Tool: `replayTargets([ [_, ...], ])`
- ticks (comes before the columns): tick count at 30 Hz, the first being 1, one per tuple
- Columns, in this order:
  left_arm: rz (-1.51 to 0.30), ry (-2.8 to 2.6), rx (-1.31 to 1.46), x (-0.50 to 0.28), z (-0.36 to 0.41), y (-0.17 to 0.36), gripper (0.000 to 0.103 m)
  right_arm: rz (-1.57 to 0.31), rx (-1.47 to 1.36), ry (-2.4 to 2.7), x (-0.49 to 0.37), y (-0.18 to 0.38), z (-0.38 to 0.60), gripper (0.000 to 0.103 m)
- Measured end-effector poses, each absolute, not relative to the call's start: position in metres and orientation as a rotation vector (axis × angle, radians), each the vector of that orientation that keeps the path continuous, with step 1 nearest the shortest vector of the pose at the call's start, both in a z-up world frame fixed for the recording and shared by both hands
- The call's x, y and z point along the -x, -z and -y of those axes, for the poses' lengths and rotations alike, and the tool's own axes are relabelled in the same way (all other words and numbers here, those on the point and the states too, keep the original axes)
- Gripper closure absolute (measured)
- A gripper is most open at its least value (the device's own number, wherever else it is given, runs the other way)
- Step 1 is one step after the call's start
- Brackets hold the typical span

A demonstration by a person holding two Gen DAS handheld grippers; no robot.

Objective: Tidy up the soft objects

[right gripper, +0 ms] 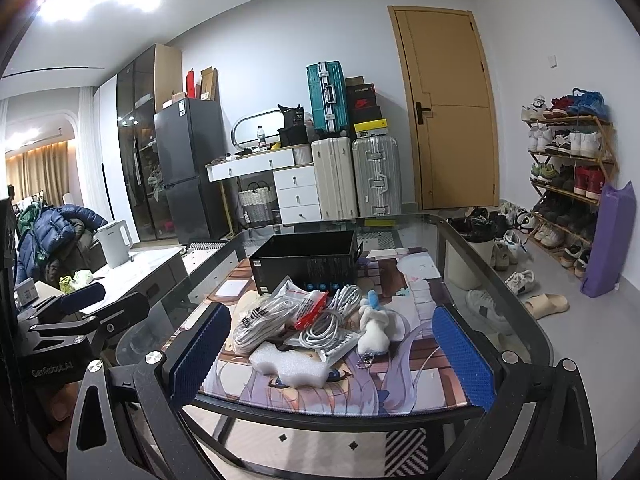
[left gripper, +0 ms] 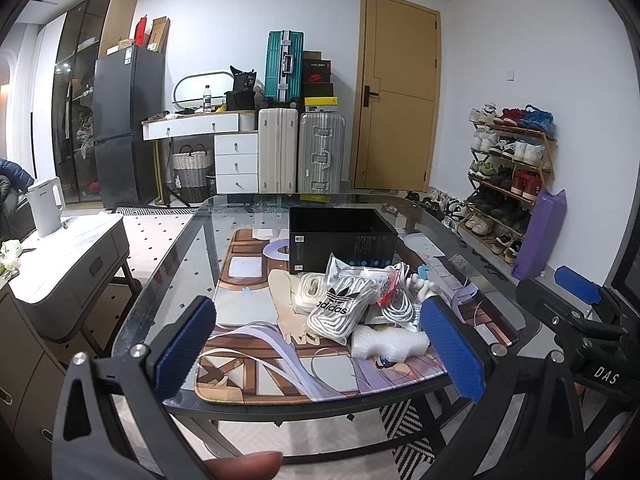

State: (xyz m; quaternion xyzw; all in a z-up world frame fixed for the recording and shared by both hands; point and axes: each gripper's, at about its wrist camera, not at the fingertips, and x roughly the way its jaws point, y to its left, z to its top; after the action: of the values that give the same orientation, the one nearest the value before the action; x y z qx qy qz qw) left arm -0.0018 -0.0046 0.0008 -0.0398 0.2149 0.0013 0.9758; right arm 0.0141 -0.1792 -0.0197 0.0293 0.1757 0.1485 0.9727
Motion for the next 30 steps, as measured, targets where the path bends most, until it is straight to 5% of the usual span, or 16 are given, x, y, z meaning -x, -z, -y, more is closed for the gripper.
replayTargets([
  [30,-0.439,0.001,0.08,0.0008,0.0073,0.0028,0.0,-0.371,-0.09,-0.286,-0.0178,0.0231,0.1836,0.0],
])
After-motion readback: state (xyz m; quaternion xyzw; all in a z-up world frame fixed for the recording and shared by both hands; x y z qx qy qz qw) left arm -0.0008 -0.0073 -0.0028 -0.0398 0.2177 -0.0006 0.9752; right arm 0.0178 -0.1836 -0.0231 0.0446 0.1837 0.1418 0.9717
